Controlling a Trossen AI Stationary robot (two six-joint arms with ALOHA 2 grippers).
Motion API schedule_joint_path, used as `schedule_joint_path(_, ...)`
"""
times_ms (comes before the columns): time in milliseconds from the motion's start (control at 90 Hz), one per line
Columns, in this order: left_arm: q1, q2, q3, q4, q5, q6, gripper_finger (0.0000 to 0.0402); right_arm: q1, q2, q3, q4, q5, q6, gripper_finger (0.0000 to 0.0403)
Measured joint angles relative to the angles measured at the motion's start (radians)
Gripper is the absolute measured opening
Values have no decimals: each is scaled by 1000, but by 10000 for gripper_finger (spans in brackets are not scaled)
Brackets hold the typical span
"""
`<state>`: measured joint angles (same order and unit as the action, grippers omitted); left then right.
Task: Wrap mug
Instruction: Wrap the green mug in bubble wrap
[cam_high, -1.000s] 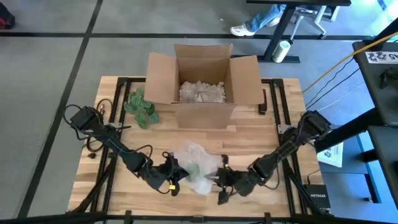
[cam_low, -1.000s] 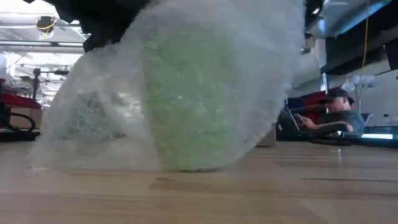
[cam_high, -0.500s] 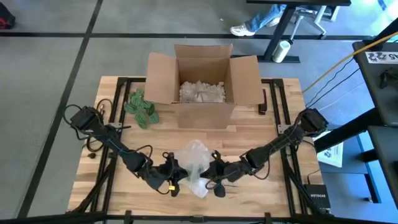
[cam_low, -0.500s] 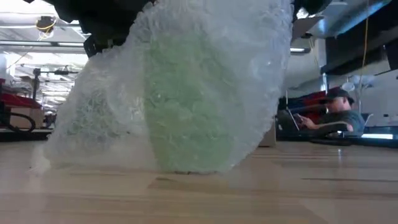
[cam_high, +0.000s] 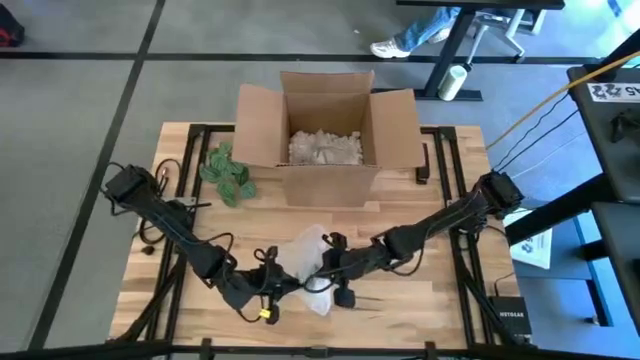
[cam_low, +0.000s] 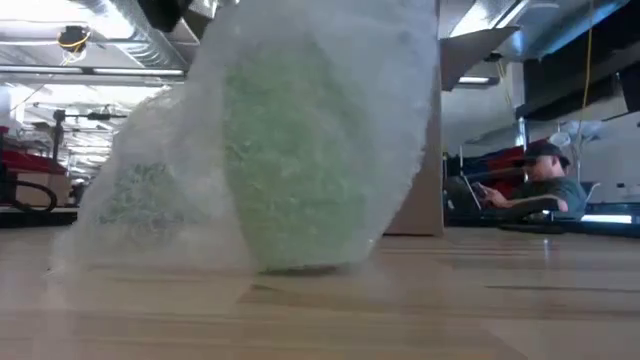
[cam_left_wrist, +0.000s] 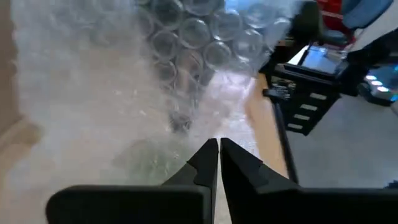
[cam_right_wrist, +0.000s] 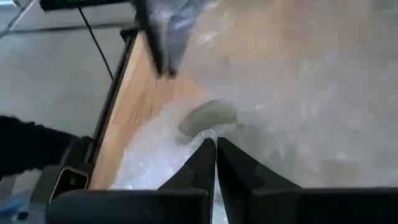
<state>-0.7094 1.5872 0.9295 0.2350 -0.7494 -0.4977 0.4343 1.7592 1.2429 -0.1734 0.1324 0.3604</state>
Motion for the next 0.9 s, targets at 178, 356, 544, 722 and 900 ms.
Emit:
schedule_joint_path(178,-27,-22,0,-93,-60,-64,0,-12,61,35,-18,-70,1,0)
schedule_joint_path(356,-52,-22,0,-219,-110,-176,0,-17,134,89,-57,-123,6,0)
schedule_joint_path(544,-52,-32,0,-364,-195,-253,0,-24,185,185,-206,-166,6,0)
schedule_joint_path(722,0,-32,0,-586,-251,-381,0,-38,219,253,-276,-230,-3,0)
schedule_joint_path(900,52,-32,-55,-727,-319,-501,0,-36,221,264,-295,-240,-6,0)
